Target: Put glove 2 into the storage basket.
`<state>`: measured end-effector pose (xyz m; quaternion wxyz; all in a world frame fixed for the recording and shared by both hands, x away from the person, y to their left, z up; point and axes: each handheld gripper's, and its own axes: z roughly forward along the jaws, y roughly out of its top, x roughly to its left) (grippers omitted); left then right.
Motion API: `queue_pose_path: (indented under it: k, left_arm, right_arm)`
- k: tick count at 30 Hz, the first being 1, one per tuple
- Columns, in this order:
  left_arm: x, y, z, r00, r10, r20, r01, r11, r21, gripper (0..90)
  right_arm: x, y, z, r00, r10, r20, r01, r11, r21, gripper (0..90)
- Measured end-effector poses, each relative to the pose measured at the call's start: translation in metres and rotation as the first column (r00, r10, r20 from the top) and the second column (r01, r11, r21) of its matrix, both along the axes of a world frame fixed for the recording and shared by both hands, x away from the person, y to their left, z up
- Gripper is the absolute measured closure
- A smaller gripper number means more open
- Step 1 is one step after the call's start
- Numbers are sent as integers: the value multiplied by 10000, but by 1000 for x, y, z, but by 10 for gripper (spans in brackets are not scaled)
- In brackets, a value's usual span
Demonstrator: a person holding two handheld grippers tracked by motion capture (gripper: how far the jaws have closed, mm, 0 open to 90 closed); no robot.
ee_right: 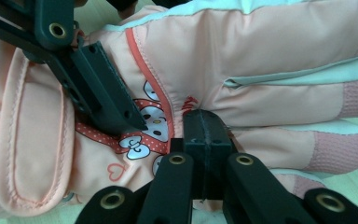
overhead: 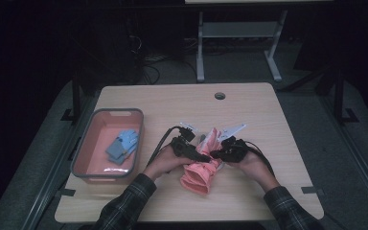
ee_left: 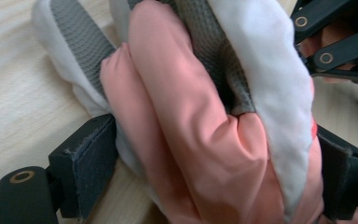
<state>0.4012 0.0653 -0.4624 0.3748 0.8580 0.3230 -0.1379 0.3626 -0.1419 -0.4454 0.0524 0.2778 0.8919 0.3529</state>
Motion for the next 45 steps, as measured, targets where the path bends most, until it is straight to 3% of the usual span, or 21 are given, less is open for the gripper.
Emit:
queue_pose_path:
  k: [6,13,16,19,20,24,28,32,38,43,45]
  left_arm:
    - [0,-1,-1,9994,-141,-313,135,9997,-209,188]
    - [1,0,0,9990,-126,-432,129,9999,65,348]
    - [0,-1,2,9994,-108,-324,122,9991,414,421]
    - [-1,0,3,9998,-169,-129,174,9990,403,490]
    - [-1,1,4,9997,-235,-67,238,9987,443,512]
    - [-3,0,6,9999,-116,-11,116,9993,344,568]
    - [-3,2,7,9996,-239,119,235,9991,339,603]
    - [-4,3,10,9998,-177,69,176,9996,204,608]
    - [-6,7,18,9997,-233,101,232,9997,32,613]
    - [-8,11,28,9991,-171,390,169,9998,52,615]
    - [-10,13,32,9982,-172,570,169,9998,58,615]
  right_arm:
    - [1,0,-1,9999,69,-81,-68,9999,105,900]
    - [1,2,-2,9999,134,-44,-134,9999,77,900]
    - [0,3,-2,9999,107,-25,-107,9999,73,900]
    - [0,2,-1,9997,155,204,-156,9999,53,899]
    - [-1,1,0,9998,148,143,-151,9997,175,874]
    - [-4,-9,7,9997,244,-76,-237,9956,905,618]
    - [-18,-32,19,9978,-434,506,363,9905,1326,452]
    - [-22,-60,16,9872,-1482,593,1380,9792,1486,352]
    - [-25,-90,-11,9639,-2603,567,2552,9633,835,232]
    - [-19,-91,-28,9494,-3097,516,3101,9507,1,184]
    - [-18,-90,-30,9490,-3074,699,3089,9511,-103,182]
